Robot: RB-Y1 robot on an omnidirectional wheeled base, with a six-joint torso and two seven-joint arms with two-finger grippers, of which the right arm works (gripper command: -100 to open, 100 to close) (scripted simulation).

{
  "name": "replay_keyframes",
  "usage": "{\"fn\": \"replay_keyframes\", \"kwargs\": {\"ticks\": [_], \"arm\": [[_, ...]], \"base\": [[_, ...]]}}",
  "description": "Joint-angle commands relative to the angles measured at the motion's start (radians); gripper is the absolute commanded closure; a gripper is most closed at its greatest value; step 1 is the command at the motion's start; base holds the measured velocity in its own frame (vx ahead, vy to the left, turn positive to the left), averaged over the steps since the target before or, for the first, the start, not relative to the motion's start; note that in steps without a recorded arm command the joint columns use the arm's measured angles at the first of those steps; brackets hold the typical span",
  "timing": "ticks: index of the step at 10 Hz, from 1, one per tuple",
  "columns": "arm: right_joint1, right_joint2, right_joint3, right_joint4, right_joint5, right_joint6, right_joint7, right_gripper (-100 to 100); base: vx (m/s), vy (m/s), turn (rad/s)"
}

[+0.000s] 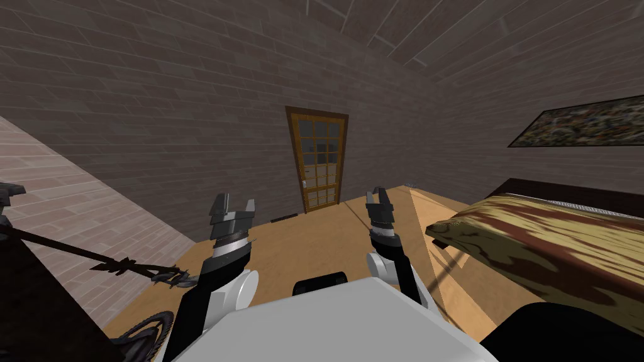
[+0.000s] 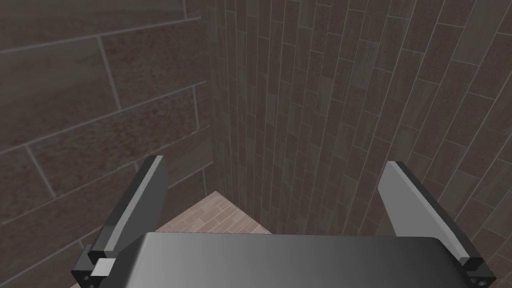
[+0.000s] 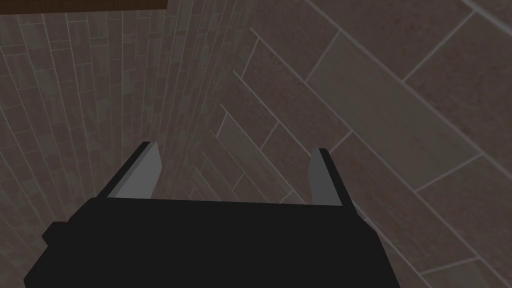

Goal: Pull the door open

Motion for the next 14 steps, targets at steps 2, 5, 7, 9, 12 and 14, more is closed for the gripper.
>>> {"fn": "replay_keyframes", "kwargs": {"ticks": [2,5,7,9,12,14], "arm": [[-0.012,-0.021,0.004,0.044,0.01,-0.009,0.035,-100],[-0.028,-0.043,0.008,0.098,0.022,-0.021,0.079,-100],[-0.038,-0.055,0.011,0.132,0.03,-0.028,0.106,-100],[-0.049,-0.067,0.014,0.171,0.039,-0.036,0.138,-100],[-0.07,-0.087,0.02,0.244,0.055,-0.052,0.196,-100],[-0.079,-0.094,0.023,0.277,0.063,-0.059,0.222,-100]], "base": [[0.098,0.053,-0.006],[0.139,0.09,-0.006],[0.118,0.07,-0.004],[0.109,0.063,-0.007],[0.148,0.09,-0.01],[0.131,0.092,-0.009]]}}
